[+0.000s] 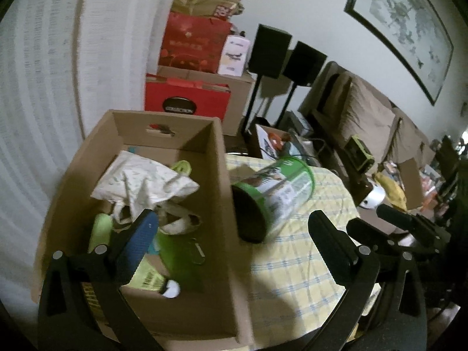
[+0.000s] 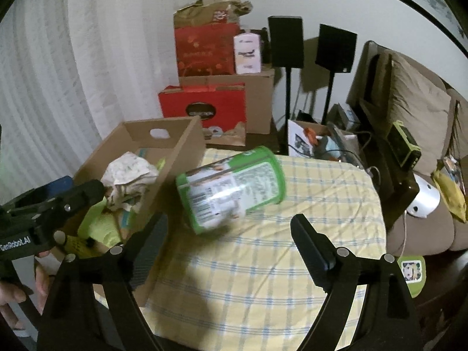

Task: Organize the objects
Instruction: 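Move both grippers from the box to the green-labelled can on the cloth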

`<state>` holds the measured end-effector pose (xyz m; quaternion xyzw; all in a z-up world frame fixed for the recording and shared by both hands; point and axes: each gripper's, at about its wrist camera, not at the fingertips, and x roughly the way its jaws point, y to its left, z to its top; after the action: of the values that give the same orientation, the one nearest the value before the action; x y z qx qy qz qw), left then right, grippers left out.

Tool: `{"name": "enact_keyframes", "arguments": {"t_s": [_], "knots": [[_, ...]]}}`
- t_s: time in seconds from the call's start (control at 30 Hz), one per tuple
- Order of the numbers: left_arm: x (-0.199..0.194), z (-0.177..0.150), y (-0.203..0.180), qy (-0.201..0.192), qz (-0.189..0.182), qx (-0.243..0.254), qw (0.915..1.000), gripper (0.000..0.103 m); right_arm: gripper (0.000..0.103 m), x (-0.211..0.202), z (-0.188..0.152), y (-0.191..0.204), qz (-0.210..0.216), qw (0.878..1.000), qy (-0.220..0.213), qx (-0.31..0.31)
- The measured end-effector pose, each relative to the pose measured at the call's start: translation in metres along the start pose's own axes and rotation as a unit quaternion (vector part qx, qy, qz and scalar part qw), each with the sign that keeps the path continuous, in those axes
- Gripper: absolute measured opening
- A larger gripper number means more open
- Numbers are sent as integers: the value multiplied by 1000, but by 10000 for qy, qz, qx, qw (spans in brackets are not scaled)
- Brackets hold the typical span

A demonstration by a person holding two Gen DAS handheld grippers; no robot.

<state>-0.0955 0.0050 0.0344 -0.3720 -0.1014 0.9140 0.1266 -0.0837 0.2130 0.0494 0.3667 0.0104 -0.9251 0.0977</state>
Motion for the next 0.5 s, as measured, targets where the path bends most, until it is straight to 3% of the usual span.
{"name": "enact_keyframes", "arguments": {"t_s": [0.5], "knots": [[23, -9, -47, 274, -202, 289, 9990, 103, 87, 2, -3, -40, -115, 9997, -1, 230]]}}
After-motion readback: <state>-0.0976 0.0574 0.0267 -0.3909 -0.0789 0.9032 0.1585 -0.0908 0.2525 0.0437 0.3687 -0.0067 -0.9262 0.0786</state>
